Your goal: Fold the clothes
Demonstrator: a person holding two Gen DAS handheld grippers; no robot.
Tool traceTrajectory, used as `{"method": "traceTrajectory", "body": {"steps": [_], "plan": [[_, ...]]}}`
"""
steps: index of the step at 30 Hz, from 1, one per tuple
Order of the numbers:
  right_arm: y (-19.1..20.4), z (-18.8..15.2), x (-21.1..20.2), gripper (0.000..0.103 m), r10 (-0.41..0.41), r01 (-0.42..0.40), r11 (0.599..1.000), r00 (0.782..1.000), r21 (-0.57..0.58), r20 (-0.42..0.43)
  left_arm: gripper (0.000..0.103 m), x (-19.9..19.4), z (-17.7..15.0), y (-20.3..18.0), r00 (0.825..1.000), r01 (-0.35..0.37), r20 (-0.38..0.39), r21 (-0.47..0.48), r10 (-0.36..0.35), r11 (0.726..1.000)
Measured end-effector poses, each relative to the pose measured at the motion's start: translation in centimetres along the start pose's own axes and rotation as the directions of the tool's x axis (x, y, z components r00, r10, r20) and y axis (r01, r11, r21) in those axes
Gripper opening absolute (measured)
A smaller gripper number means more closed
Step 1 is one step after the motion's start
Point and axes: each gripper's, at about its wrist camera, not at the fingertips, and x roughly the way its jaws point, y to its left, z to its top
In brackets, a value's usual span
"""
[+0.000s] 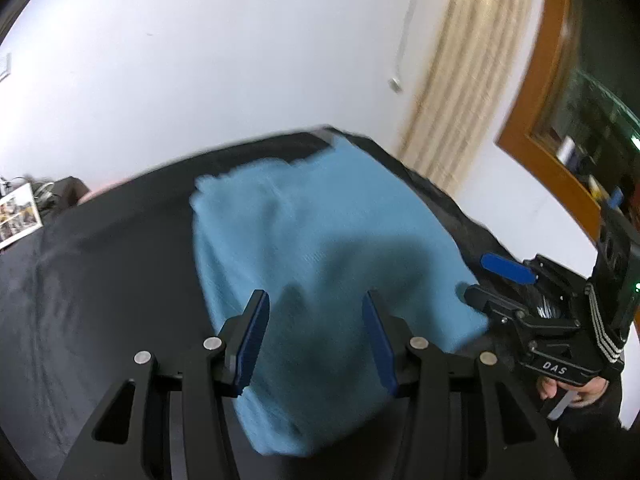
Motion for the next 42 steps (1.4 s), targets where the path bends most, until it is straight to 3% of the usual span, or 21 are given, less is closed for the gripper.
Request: {"method": "traceTrajectory", "body": {"steps": [5,8,13,18,19,21,23,25,30,35,42], "plan": [[0.0,-2.9,-1.0,0.055,-0.07,0.067,0.997,0.994,-0.043,-0.087,0.053,2.6,-1.3,0.0,0.998,-0.026,-0.051,-0.005,0.026,1.0],[-0.7,-3.6,-0.3,0.055,-0.127,0.124,0.992,0.984,-0.034,-0.125,0.053,3.0,-1.7,-0.1,0.997,-0.041,-0.061,0.006,0.041,0.999],[-1.9,-3.2,0.9,0.055,-0.15,0.155,0.988,0.977,0.019,-0.155,0.052,3.3,-2.4,-0.9,0.992,-0.093,-0.08,0.065,0.098,0.994],[-4.8,-4.1,1.9,0.06,-0.245,0.274,0.957,0.939,0.095,-0.239,0.052,3.5,-2.7,-0.7,0.992,-0.088,-0.082,0.077,0.094,0.993],[-5.7,-4.2,1.9,0.06,-0.344,0.38,0.92,0.9,0.095,-0.268,0.052,3.3,-2.8,-0.6,0.993,-0.086,-0.079,0.076,0.092,0.993],[-7.2,-4.2,0.8,0.06,-0.402,0.439,0.89,0.883,0.125,-0.24,0.052,3.1,-3.0,-0.4,0.994,-0.076,-0.071,0.074,0.081,0.994],[-7.8,-4.0,-1.6,0.06,-0.352,0.38,0.905,0.921,0.188,-0.168,0.052,3.2,-3.1,-0.3,0.995,-0.071,-0.061,0.072,0.075,0.995],[-6.6,-3.2,-3.5,0.06,-0.311,0.322,0.93,0.947,0.177,-0.085,0.052,3.1,-3.3,-0.1,0.997,-0.062,-0.05,0.065,0.066,0.996],[-1.5,-0.9,-2.8,0.06,-0.198,0.199,0.979,0.98,0.042,-0.023,0.052,2.2,-3.5,0.8,0.999,-0.003,-0.041,0.014,0.004,1.0],[2.9,0.3,0.9,0.06,-0.116,0.111,0.991,0.991,-0.076,-0.061,0.052,1.7,-4.1,0.7,0.999,0.001,-0.041,0.048,0.001,0.999],[4.0,-1.4,4.4,0.06,-0.124,0.101,0.988,0.971,-0.12,-0.203,0.052,1.5,-4.7,0.8,1.0,0.009,-0.031,0.079,-0.006,0.997]]}}
